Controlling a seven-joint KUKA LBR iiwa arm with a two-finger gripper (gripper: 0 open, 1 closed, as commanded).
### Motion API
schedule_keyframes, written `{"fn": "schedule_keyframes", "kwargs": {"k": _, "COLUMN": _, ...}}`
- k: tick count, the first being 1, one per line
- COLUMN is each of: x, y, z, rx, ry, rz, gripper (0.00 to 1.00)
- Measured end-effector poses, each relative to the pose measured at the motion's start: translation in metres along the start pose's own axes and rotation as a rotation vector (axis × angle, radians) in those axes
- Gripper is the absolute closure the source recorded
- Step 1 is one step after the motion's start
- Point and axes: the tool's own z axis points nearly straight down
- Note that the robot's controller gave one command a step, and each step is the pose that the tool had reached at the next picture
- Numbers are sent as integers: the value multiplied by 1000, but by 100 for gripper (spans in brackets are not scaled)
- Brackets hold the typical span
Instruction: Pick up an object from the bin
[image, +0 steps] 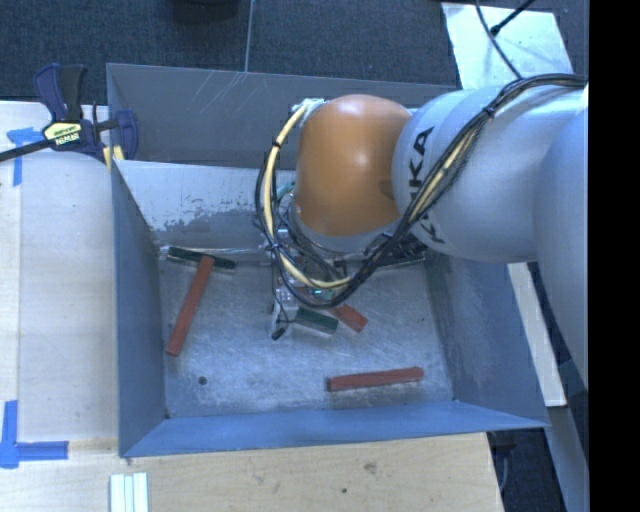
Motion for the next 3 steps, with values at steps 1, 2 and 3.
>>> {"fn": "schedule_keyframes", "kwargs": {"k": 1, "x": 3, "y": -55, "z": 104, "rx": 3, "ry": 1, "rz": -41, "gripper": 0}}
{"fn": "schedule_keyframes", "kwargs": {"k": 2, "x": 1, "y": -52, "z": 98, "rx": -2, "ry": -10, "rz": -43, "gripper": 100}}
{"fn": "schedule_keyframes", "kwargs": {"k": 3, "x": 50, "y": -26, "z": -63, "rx": -2, "ry": -15, "rz": -121, "gripper": 100}}
